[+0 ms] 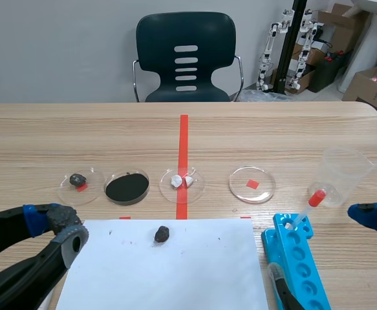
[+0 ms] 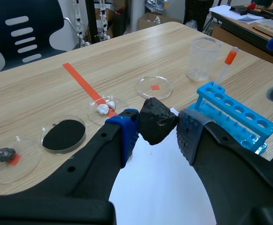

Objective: Lower the mineral onto the iron filings and hold still

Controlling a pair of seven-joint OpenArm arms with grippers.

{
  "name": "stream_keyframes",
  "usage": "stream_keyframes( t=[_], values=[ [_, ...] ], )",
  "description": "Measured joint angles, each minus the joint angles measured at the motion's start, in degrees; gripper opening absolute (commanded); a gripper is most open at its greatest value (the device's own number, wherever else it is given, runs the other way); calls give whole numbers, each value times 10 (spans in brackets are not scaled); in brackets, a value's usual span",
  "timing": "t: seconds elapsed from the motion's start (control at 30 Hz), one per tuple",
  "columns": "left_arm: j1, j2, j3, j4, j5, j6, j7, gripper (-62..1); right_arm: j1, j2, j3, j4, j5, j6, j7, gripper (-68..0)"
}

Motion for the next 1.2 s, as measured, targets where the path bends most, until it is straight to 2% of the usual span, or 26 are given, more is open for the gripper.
stream_keyframes(
  t=[1.03, 1.1, 1.2],
  values=[
    [0, 0, 0, 0, 0, 0, 0, -466, 0, 0, 0, 0, 0, 0, 0, 4],
    [0, 0, 0, 0, -8, 0, 0, -466, 0, 0, 0, 0, 0, 0, 0, 4],
    [-4, 0, 0, 0, -10, 2, 30, -466, 0, 0, 0, 0, 0, 0, 0, 4]
  ],
)
